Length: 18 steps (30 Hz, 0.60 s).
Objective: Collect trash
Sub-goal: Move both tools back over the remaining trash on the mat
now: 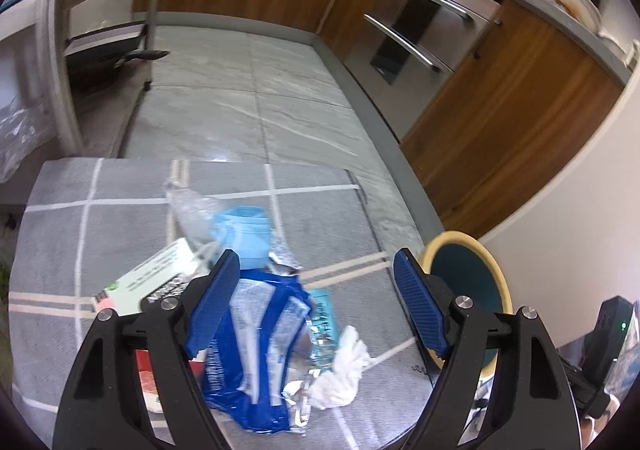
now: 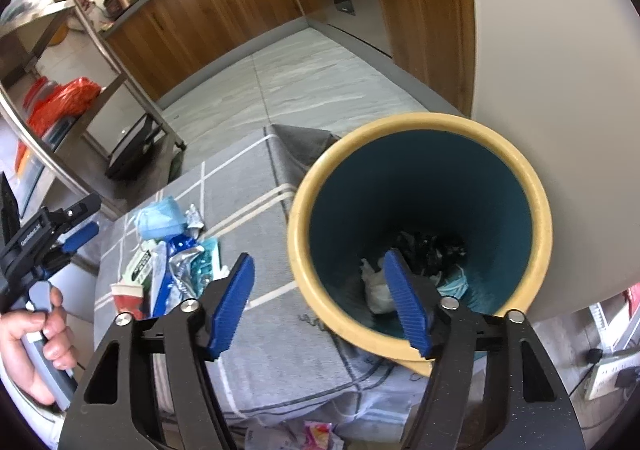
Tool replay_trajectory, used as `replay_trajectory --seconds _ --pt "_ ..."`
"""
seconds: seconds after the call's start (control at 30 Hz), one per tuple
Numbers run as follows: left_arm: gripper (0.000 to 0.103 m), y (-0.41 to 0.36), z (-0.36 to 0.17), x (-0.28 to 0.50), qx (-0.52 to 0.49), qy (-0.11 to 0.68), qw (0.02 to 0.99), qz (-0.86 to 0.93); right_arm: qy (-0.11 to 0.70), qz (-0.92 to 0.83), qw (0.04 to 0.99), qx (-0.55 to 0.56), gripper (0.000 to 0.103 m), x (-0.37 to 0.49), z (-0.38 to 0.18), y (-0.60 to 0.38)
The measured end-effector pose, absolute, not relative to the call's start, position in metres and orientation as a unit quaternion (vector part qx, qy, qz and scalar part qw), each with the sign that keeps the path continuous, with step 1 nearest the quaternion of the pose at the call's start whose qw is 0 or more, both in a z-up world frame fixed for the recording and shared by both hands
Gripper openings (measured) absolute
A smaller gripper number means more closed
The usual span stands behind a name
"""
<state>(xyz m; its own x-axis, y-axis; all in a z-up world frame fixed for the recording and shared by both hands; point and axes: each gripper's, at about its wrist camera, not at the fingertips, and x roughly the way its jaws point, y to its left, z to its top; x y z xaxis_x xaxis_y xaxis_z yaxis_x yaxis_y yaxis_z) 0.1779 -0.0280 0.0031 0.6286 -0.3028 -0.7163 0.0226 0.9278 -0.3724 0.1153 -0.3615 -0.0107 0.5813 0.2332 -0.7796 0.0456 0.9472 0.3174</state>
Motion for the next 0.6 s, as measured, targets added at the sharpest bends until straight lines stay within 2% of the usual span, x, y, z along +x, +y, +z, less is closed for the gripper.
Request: replay_trajectory --seconds 0.37,0.5,0.6 --pt "0.078 0.010 -0.012 0.181 -0.178 0.444 0.877 -0.054 0.460 0.080 0.874 0.135 0.070 0.119 -0.012 -0.330" --pt "0.078 0.008 -0.022 0.192 -0.153 0.459 0.874 -0.053 0.466 0.092 0.871 0.124 0.070 0.121 -0.015 -0.315" --pt "0.072 0.003 -0.032 0.199 -0.138 0.471 0.869 -0.058 0.471 0.102 0.868 0.116 0.070 0.122 -0.019 -0.303"
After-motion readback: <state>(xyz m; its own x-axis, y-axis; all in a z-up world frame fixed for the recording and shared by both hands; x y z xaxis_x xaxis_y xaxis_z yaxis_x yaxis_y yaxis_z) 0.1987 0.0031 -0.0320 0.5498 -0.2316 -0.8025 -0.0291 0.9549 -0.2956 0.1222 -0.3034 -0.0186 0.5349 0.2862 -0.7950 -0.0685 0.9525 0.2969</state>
